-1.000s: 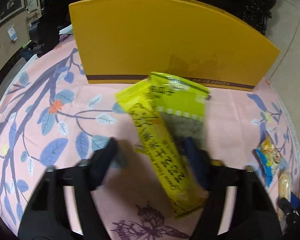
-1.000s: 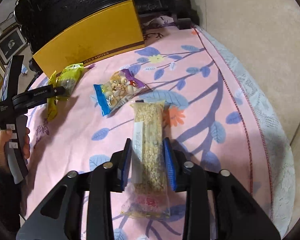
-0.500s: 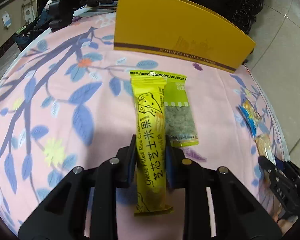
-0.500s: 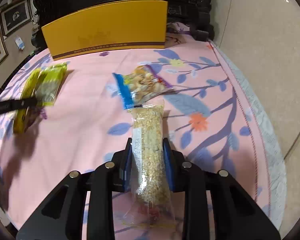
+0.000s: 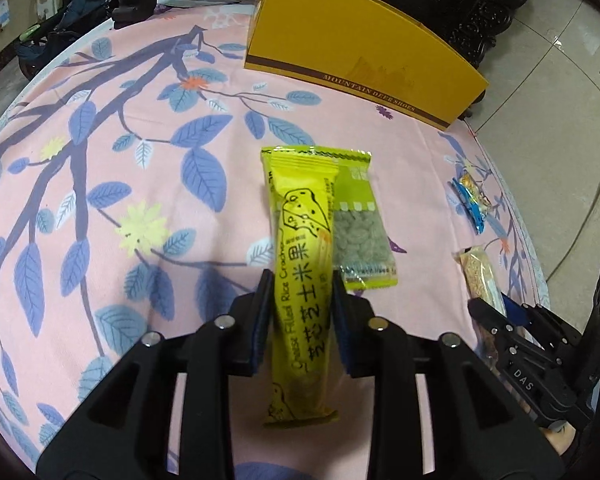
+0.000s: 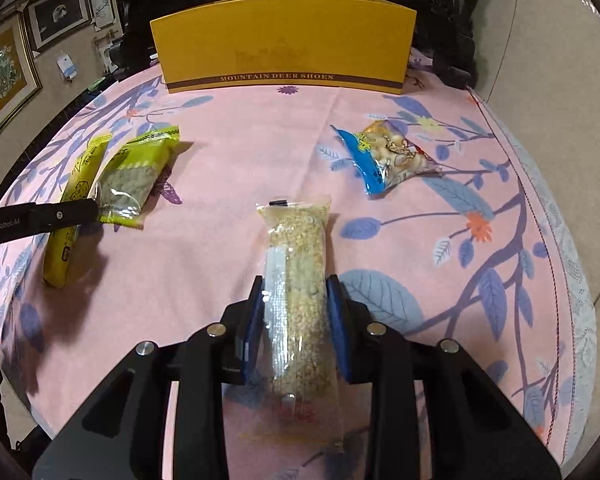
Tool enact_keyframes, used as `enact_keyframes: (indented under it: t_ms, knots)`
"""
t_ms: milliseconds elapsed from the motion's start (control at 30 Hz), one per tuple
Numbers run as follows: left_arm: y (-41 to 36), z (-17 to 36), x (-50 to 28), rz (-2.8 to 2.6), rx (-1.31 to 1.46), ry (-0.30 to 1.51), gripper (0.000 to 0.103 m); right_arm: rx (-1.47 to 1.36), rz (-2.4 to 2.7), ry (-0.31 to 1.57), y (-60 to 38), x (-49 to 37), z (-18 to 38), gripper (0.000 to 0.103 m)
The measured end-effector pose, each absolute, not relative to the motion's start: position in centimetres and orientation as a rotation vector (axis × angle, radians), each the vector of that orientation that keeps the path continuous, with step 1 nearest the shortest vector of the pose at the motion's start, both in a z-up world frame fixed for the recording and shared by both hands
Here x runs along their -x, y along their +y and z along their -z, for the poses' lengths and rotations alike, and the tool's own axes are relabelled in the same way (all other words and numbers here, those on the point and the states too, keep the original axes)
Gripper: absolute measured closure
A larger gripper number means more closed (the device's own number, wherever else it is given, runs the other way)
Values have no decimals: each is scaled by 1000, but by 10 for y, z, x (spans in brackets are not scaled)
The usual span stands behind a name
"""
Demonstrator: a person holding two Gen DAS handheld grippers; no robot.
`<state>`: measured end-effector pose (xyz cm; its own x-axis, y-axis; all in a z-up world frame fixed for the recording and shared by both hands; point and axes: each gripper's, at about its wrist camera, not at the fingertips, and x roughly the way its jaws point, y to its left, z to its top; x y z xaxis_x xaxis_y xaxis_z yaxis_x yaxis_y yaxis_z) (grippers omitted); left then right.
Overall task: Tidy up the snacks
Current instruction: 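Grasp the yellow rice bar with the left tool while the right tool carries the sesame bar, then carry the yellow bar and sesame bar into the yellow box and release both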
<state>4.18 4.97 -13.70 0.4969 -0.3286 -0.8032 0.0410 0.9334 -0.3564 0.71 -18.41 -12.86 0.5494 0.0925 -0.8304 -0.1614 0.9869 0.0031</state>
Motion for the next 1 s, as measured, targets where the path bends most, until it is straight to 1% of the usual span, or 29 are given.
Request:
enact_keyframes:
  t_ms: [33, 67, 100, 167, 200, 233, 267, 333, 500, 533, 667, 1000]
  knots:
    - [51, 135, -39, 228, 315, 1026, 50, 78, -150, 979, -184, -7, 129, 71]
    - [53, 133, -35, 213, 313, 1019, 31, 77, -150, 979, -184, -6, 128, 71]
    - [54, 131, -32, 202, 308, 1008, 30, 78, -149, 980, -184, -6, 128, 70]
    - [53, 125, -26, 185, 266, 1001, 30, 78, -148, 978, -183, -6, 128, 69]
    - [53, 125, -24, 174, 241, 1008, 36, 81, -147, 978, -183, -6, 128, 69]
    - [53, 125, -23, 166, 224, 1016, 48, 81, -146, 976, -184, -6, 128, 69]
    - [53, 128, -23, 166, 212, 1033, 82, 79, -149, 976, -184, -6, 128, 69]
    - [52, 134, -22, 143, 190, 1051, 82, 74, -153, 974, -184, -6, 128, 69]
    - [48, 132, -18, 155, 171, 1018, 83, 47, -163, 974, -187, -4, 126, 70]
    - [47, 128, -16, 159, 166, 1005, 83, 35, -172, 970, -188, -2, 125, 72]
    - [43, 114, -13, 167, 153, 971, 83, 12, -173, 953, -194, 3, 121, 73]
    - [25, 71, -3, 221, 118, 892, 83, -34, -186, 853, -200, 15, 90, 74]
